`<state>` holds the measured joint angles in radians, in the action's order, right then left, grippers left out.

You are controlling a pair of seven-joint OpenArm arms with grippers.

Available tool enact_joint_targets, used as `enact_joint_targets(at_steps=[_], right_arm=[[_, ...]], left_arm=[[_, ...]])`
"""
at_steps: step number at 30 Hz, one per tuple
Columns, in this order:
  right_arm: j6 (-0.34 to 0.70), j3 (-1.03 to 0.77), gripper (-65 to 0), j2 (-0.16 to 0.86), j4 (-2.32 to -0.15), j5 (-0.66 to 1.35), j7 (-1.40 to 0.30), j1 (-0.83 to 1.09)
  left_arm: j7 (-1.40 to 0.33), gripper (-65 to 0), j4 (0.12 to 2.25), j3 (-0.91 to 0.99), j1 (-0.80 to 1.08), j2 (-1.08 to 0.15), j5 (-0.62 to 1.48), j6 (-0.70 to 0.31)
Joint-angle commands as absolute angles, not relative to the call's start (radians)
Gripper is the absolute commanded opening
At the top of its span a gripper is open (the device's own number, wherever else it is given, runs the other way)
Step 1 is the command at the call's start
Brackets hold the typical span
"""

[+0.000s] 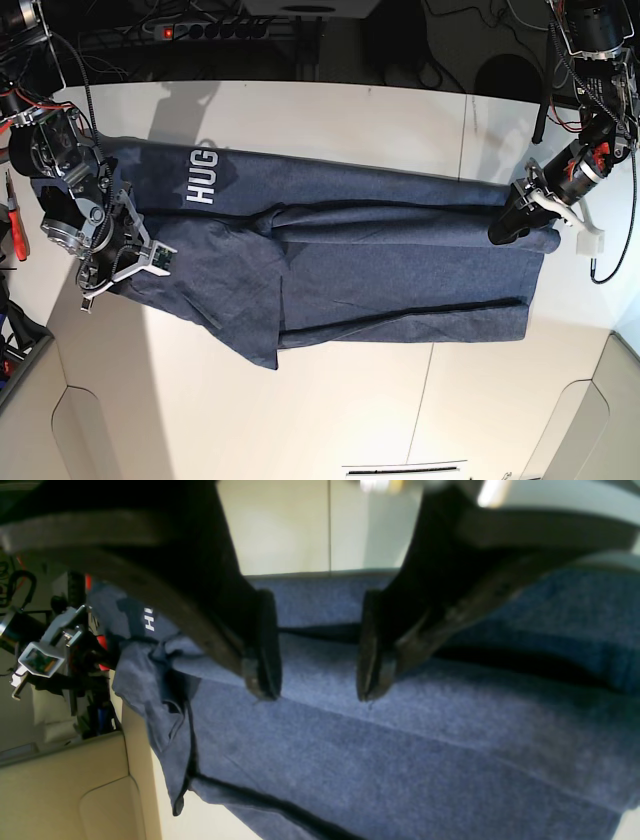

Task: Layout the t-shirt on the table in an organized manner, then fold the t-shirt properly
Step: 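Grasp the shirt end with the right gripper and tuck it inward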

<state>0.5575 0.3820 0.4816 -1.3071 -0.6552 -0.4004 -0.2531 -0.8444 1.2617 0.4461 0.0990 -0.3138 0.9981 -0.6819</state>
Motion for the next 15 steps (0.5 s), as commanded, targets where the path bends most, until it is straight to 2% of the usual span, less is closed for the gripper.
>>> enact_joint_targets(at_steps=[1,9,15], right_arm=[[0.545,0.375,-40.2,0.498,-1.309,-0.666,-0.395,-0.280],[0.518,0.375,-40.2,0.497,-1.187,-0.666,-0.358,-0.342],[0.519,0.375,-40.2,0.495,-1.174,-0.662,-0.351,-0.377]], left_arm=[[-0.826,-36.4,1.276,0.451,0.086,-0.329,1.020,-0.698],[-0.826,-36.4,1.276,0.451,0.086,-0.329,1.021,-0.698],[-0.826,-36.4,1.276,0.451,0.086,-0.329,1.021,-0.698]])
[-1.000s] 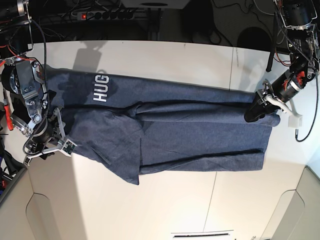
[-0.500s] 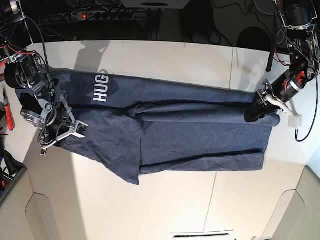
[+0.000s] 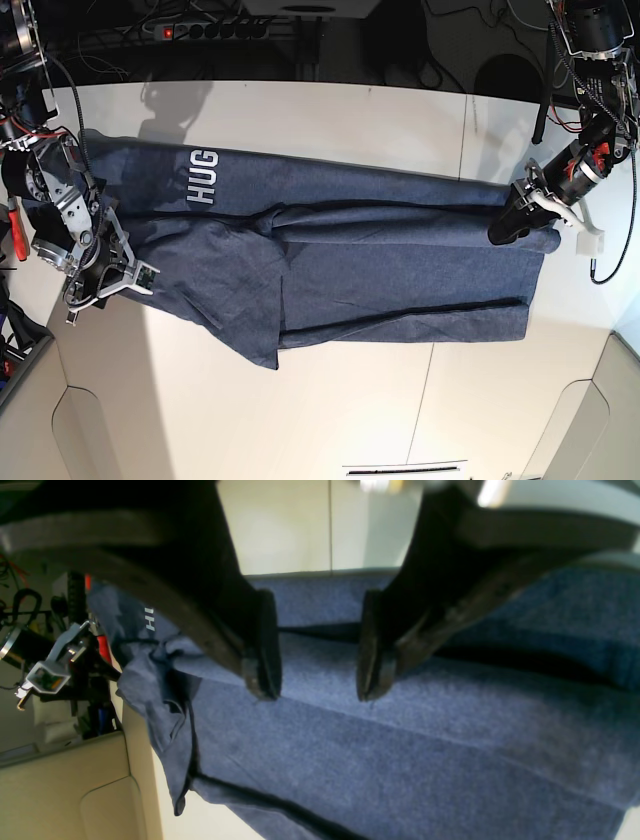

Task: Layout the t-shirt on the table in an organized manner, then fold the t-shirt properly
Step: 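Grasp the shirt end with the right gripper and tuck it inward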

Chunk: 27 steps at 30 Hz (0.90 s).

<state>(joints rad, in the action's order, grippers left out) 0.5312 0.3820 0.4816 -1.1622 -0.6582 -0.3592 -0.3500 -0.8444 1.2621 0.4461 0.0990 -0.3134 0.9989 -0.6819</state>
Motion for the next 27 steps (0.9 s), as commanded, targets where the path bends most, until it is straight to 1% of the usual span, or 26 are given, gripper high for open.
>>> enact_joint_targets(at_steps=[1,14,27], right_arm=[[0.519,0.375,-40.2,0.495,-1.174,-0.662,-0.345,-0.380],[0.539,0.377,-40.2,0.490,-1.174,-0.639,-0.336,-0.373],[0.530,0.382,-40.2,0.392,-1.174,-0.640,-0.310,-0.371]], left_arm=[[-0.826,-36.4,1.276,0.451,0.086,-0.329,1.021,-0.698],[-0.826,-36.4,1.276,0.451,0.086,-0.329,1.021,-0.698],[-0.826,-36.4,1.276,0.451,0.086,-0.329,1.021,-0.698]])
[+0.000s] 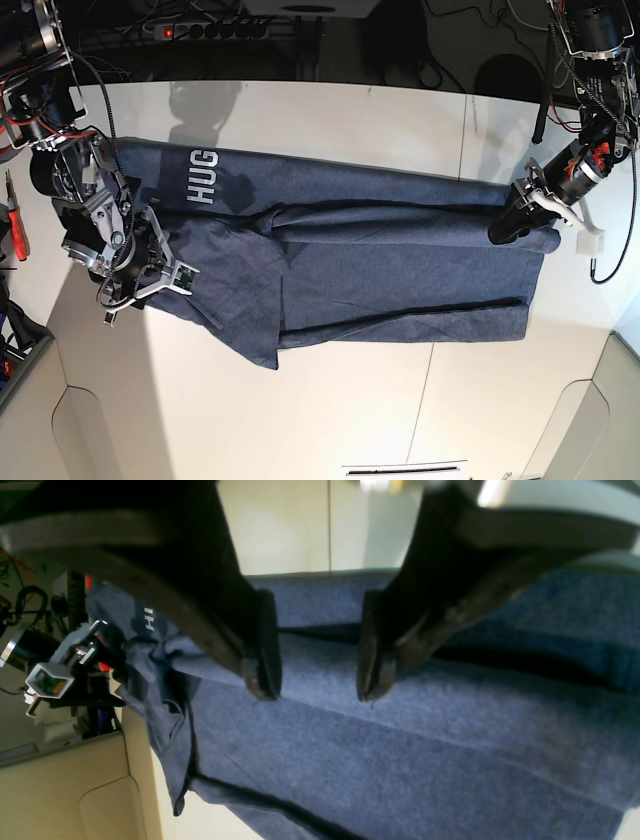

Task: Layout the t-shirt on the table in an organized manner, then fold the t-shirt properly
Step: 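Grasp the shirt end with the right gripper and tuck it inward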

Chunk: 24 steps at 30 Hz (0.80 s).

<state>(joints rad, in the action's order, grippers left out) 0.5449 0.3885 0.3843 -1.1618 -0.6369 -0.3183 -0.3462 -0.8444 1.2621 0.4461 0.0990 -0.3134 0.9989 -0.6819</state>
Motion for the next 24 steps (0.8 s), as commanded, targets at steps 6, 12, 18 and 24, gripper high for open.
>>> enact_joint_targets(at_steps=[6,12,18,24], right_arm=[[0.499,0.382,-42.3,0.385,-1.174,-0.640,-0.313,-0.371],[0.496,0.382,-47.7,0.385,-1.174,-0.655,-0.315,-0.371],[0.496,0.382,-47.7,0.385,-1.174,-0.655,-0.315,-0.371],[0.477,0.382,-62.4,0.385,-1.174,-0.655,-0.341,-0.371]], left_arm=[[-0.826,-36.4,1.276,0.451,0.086,-0.329,1.021,-0.698],[-0.826,-36.4,1.276,0.451,0.086,-0.329,1.021,-0.698],[-0.826,-36.4,1.276,0.451,0.086,-0.329,1.021,-0.698],[-0.826,-36.4,1.276,0.451,0.086,-0.329,1.021,-0.698]])
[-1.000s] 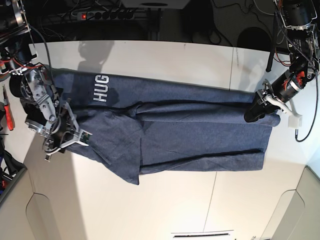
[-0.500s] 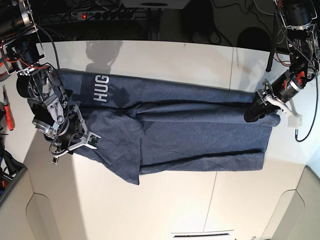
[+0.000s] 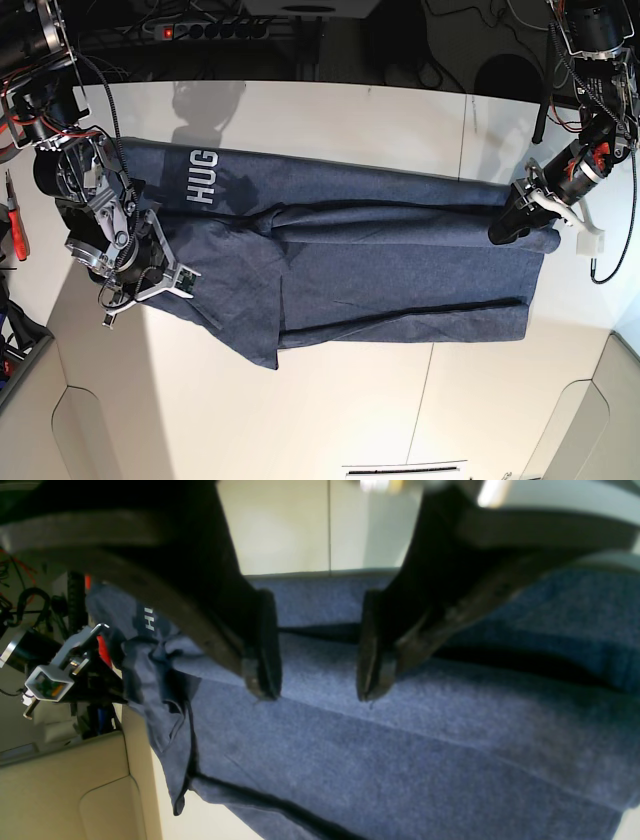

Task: Layout the t-shirt on the table in an organized manner, then fold the t-shirt properly
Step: 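Grasp the shirt end with the right gripper and tuck it inward, then move the left gripper to the opposite shirt end and grasp it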

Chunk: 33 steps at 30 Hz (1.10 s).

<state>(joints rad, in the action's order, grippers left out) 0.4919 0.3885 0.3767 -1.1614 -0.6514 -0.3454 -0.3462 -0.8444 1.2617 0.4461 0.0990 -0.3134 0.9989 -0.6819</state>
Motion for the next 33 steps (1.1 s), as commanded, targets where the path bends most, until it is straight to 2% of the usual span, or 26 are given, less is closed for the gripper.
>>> enact_joint_targets(at_steps=[1,7,13,17,30,33], right_arm=[[0.466,0.382,-62.7,0.385,-1.174,-0.655,-0.342,-0.371],[0.443,0.382,-64.6,0.385,-1.174,-0.655,-0.349,-0.371],[0.202,0.379,-65.0,0.385,-1.174,-0.654,-0.457,-0.380],[0.097,0.379,-65.0,0.384,-1.174,-0.654,-0.472,-0.397],[0.068,0.379,-65.0,0.379,-1.174,-0.557,-0.471,-0.471],[0.020,0.379,-65.0,0.379,-1.174,-0.556,-0.471,-0.485]], left_arm=[[-0.826,-36.4,1.276,0.451,0.086,-0.329,1.021,-0.698],[-0.826,-36.4,1.276,0.451,0.086,-0.329,1.021,-0.698],[-0.826,-36.4,1.276,0.451,0.086,-0.329,1.021,-0.698],[-0.826,-36.4,1.276,0.451,0.086,-0.329,1.021,-0.698],[-0.825,-36.4,1.276,0.451,0.086,-0.329,1.021,-0.698],[-0.817,-36.4,1.276,0.451,0.086,-0.329,1.020,-0.698]])
